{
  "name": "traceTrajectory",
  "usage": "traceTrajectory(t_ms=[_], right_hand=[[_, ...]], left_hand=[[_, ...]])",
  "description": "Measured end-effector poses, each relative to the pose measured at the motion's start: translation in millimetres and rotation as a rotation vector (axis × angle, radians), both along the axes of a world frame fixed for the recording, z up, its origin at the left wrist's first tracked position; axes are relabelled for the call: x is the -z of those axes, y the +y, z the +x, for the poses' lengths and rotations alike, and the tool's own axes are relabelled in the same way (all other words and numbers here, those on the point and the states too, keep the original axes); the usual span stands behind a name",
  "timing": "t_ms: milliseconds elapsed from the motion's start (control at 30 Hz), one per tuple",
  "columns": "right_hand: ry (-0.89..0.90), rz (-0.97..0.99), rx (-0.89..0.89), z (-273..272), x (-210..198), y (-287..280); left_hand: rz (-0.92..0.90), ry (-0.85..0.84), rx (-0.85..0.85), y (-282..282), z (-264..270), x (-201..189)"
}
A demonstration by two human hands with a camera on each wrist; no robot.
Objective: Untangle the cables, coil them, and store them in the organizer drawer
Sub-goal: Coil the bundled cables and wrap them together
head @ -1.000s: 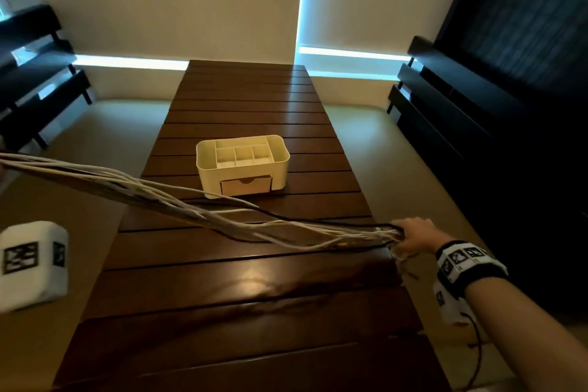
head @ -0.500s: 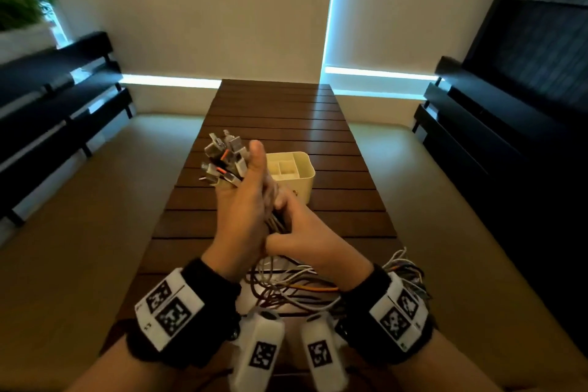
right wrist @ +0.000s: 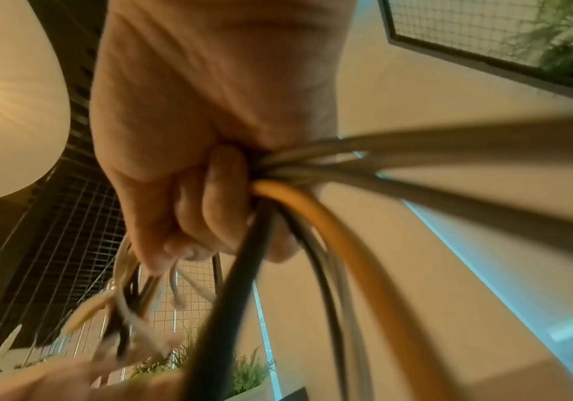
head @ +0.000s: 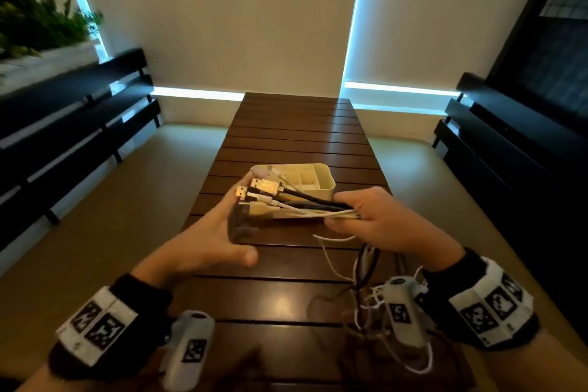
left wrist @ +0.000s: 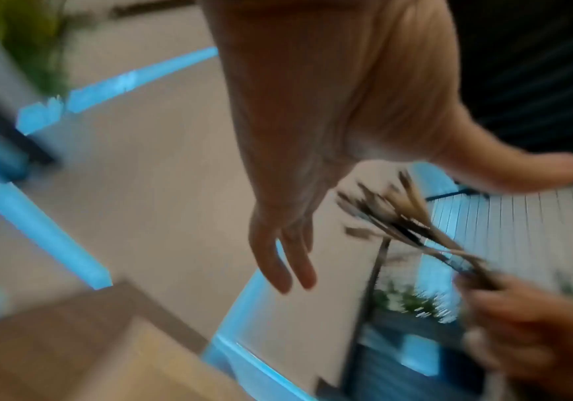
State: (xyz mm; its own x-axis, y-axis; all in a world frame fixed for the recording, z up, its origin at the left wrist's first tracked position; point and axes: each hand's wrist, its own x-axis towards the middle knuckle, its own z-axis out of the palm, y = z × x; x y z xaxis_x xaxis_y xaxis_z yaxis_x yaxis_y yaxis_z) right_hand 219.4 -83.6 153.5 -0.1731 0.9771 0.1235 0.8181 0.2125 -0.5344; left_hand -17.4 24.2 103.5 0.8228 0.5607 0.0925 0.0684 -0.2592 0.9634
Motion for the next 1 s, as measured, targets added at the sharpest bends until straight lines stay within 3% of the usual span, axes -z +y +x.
traceTrajectory(t_ms=[100, 167, 300, 367, 467, 567, 700, 800, 900, 1000], right_hand=[[-0.306, -0.066, -0.01, 5, -20, 1], [-0.448, -0.112, -0.017, 4, -26, 5], [-0.563, -0.154, -0.087, -11, -30, 11], [-0.576, -0.167, -0.121, -18, -31, 13], [-0.491, -0.131, -0.168, -21, -35, 16], [-0.4, -0.086, -0.173, -13, -37, 17], [-0.041, -0.066, -0.16, 0, -28, 19], [0.297, -0.124, -0.166, 11, -16, 18], [0.618, -0.201, -0.15, 22, 8, 16], [0.65, -0.317, -0.158, 30, 36, 13]], left_hand=[[0.127, 0.151, -0.028, 27, -45, -15], [0.237, 0.147, -0.091, 33, -54, -33], [0.403, 0.057, -0.036, 3, -4, -64], [0.405, 0.121, 0.063, -12, 33, -60], [0.372, 0.27, 0.113, -25, 72, -35], [0.097, 0.235, 0.153, -31, 84, -18], [-0.315, 0.021, 0.263, -41, 82, -18], [-0.462, -0.092, 0.324, -38, 79, -19], [-0.642, -0.253, 0.489, -33, 76, -16], [-0.771, -0.371, 0.56, -32, 76, -18]])
